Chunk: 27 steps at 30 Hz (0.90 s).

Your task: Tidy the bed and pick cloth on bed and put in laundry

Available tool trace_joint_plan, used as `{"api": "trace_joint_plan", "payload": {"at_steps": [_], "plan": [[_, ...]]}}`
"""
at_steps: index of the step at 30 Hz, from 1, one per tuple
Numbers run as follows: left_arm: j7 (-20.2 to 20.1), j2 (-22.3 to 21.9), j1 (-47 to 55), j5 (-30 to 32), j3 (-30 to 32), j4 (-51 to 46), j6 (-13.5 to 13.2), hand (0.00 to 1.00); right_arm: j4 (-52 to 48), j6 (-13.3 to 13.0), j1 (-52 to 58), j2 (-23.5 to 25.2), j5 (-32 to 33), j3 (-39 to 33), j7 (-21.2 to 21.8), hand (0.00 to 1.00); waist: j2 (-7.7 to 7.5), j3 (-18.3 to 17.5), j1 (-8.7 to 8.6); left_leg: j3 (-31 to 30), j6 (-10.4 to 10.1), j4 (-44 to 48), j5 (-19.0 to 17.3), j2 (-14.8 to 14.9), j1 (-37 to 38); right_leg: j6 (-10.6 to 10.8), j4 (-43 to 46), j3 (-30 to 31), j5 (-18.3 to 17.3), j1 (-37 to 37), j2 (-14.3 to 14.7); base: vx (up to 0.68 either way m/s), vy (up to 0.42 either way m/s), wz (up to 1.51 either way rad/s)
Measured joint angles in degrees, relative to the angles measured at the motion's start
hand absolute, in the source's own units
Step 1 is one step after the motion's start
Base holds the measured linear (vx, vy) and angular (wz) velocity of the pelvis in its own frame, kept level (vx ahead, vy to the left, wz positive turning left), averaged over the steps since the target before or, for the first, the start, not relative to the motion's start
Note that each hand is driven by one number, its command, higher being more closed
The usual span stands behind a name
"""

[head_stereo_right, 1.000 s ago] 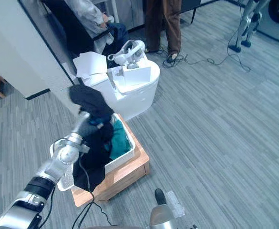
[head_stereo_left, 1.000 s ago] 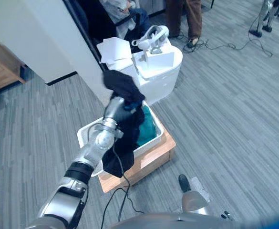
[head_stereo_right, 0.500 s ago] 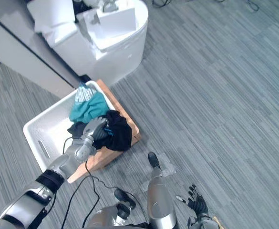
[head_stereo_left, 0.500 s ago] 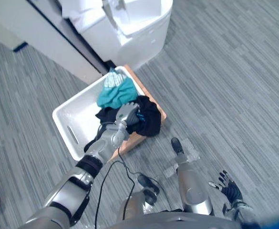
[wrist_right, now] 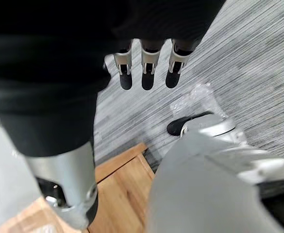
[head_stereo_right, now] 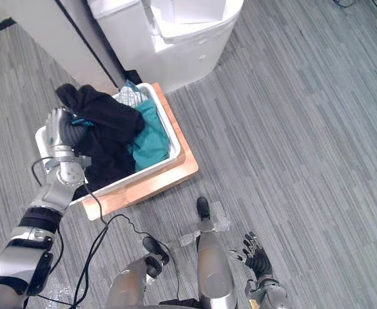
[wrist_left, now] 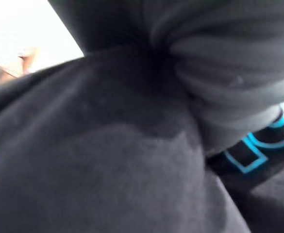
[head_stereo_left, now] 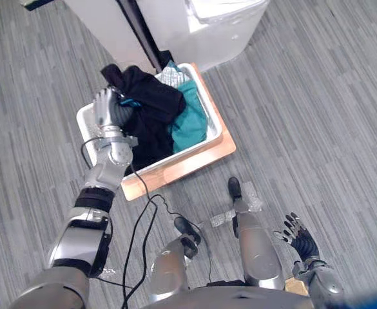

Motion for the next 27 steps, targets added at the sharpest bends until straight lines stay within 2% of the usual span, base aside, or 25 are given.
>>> {"api": "trace_joint_plan", "payload": {"at_steps": [2, 7, 13, 14, 18, 23, 27], "plan": [[-1.2, -0.1, -0.1, 0.0, 0.1, 0.0, -0.4, 1.0, 0.0, -0.2, 0.0, 0.0, 0.3, 0.6, 0.0, 0.0, -0.3, 0.2, 0.2, -0.1, 0.1, 0.4, -0.2, 0.0, -0.5, 0.0, 0.0, -0.2, 0.0, -0.2, -0.1, -0.02, -0.023, 0.07], [-4.7, -3.7, 0.1, 0.0, -0.4, 0.0, -1.2, 1.0, 0.0, -0.6, -0.1, 0.9, 1.0, 0.8, 0.4, 0.0, -0.58, 0.4, 1.04, 0.2, 0.3, 2.3, -0.5, 0.1, -3.0, 0.0, 0.6, -0.2, 0.0, -2.3, -0.7, 0.0, -0.015, 0.04], [-6.2, -5.0, 0.6, 0.0, -0.7, -0.1, -1.5, 1.0, 0.1, -0.8, -1.2, 1.6, 1.0, 0.9, 0.4, 0.0, -1.14, 1.2, 1.24, 2.4, 0.7, 3.7, -1.1, 0.3, -3.6, 0.0, 2.1, 0.7, -0.1, -3.9, -0.8, -0.04, -0.032, -0.08], [-6.9, -5.0, 0.7, -0.2, -0.8, -0.2, -1.2, 0.0, 0.1, -0.9, -1.3, 1.6, 1.0, 0.9, 0.4, 0.0, -1.16, 1.7, 1.25, 2.7, 0.9, 4.1, -1.4, 0.5, -3.6, 0.1, 2.4, 1.1, -0.2, -4.1, -0.7, -0.06, -0.04, -0.14], [-7.5, -5.9, 1.0, -5.4, -1.6, -2.0, 0.7, 0.0, 0.2, -1.0, -2.4, 1.5, 1.0, 0.7, 0.4, 0.0, -1.02, 2.3, 1.12, 3.3, 1.2, 5.3, -2.2, 0.7, -5.1, 0.2, 2.9, 1.7, -0.1, -5.7, -0.8, -0.07, -0.044, -0.07], [-7.2, -7.1, 2.1, -9.6, -1.0, -2.3, 5.1, 0.0, 0.1, -1.1, -2.6, 1.5, 0.9, 0.3, 0.3, 0.0, -0.95, 2.4, 1.21, 3.3, 1.3, 6.0, -2.2, 1.0, -5.4, 0.3, 3.0, 1.7, 0.0, -6.1, -0.7, 0.0, -0.021, 0.0], [-6.6, -7.1, 2.1, -11.6, 1.2, -2.3, 6.0, 0.0, 0.0, -1.2, -2.6, 1.6, 0.9, -0.2, 0.2, 0.0, -0.95, 2.4, 1.37, 3.2, 1.3, 6.0, -2.2, 0.9, -5.1, 0.3, 3.2, 1.5, 0.0, -5.7, -0.8, 0.0, -0.008, 0.01]]}}
